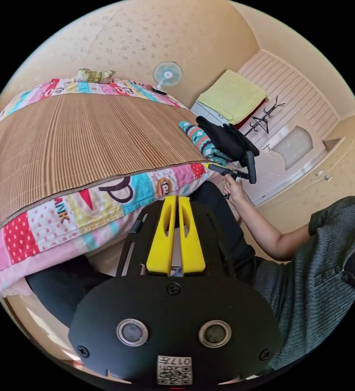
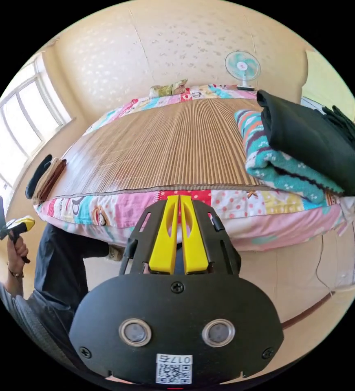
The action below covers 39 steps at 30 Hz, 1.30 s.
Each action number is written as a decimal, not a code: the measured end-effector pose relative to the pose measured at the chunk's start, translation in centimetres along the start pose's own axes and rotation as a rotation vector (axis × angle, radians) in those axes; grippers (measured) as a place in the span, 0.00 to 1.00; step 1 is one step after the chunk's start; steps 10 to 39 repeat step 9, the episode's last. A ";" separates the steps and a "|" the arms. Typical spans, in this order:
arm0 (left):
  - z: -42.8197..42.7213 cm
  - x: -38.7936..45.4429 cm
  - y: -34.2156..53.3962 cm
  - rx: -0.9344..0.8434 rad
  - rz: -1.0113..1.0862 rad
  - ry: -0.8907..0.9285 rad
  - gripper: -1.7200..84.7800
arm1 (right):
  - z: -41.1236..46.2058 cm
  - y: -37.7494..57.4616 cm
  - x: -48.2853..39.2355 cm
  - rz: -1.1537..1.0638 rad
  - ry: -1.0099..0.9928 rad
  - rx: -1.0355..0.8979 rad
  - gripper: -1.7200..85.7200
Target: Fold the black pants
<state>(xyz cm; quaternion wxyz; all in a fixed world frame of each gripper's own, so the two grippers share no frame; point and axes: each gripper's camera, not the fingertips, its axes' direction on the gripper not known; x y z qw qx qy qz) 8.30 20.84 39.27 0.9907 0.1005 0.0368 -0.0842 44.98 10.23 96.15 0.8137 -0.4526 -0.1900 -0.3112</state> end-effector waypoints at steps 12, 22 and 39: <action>-17.3 -11.5 2.4 0.198 -0.289 -0.541 0.13 | 4.1 -1.9 -0.6 0.047 -0.034 -0.136 0.03; -17.3 -11.5 2.4 0.198 -0.289 -0.541 0.13 | 4.1 -1.9 -0.6 0.047 -0.034 -0.136 0.03; -17.3 -11.5 2.4 0.198 -0.289 -0.541 0.13 | 4.1 -1.9 -0.6 0.047 -0.034 -0.136 0.03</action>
